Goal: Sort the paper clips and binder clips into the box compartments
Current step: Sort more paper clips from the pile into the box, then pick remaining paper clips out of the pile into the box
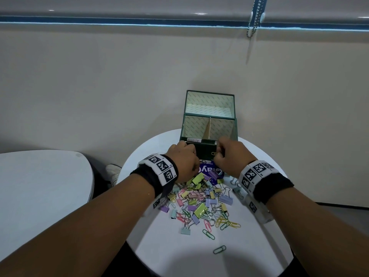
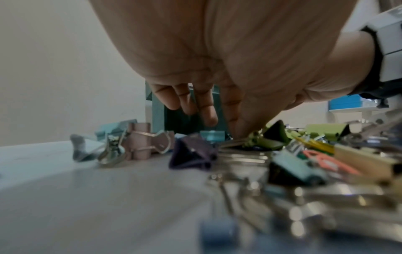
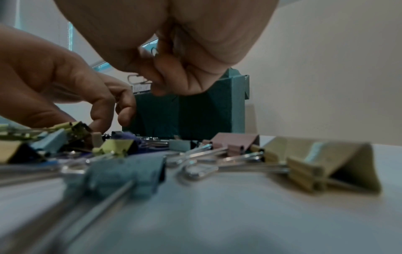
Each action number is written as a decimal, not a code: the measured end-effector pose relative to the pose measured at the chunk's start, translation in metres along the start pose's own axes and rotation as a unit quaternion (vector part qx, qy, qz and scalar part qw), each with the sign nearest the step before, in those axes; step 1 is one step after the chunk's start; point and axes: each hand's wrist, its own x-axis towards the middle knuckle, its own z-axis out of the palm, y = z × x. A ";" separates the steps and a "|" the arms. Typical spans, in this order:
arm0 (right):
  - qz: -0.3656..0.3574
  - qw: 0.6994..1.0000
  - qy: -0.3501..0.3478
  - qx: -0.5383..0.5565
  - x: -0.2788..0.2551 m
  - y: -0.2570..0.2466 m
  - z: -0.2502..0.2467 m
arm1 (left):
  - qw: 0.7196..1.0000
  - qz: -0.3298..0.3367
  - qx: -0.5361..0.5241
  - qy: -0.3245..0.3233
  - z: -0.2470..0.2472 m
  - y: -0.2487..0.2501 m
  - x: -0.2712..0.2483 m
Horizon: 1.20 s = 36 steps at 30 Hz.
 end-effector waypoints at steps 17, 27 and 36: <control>-0.051 0.997 -0.051 0.020 0.001 0.006 0.000 | 0.975 -0.064 -0.174 -0.120 -0.052 -0.031 -0.045; -0.043 0.997 -0.052 -0.028 0.001 0.007 0.001 | 0.992 -0.008 -0.011 -0.129 -0.038 -0.009 -0.047; -0.049 0.998 -0.014 -0.028 0.000 0.008 -0.001 | 0.993 0.002 -0.001 -0.122 -0.027 0.002 -0.045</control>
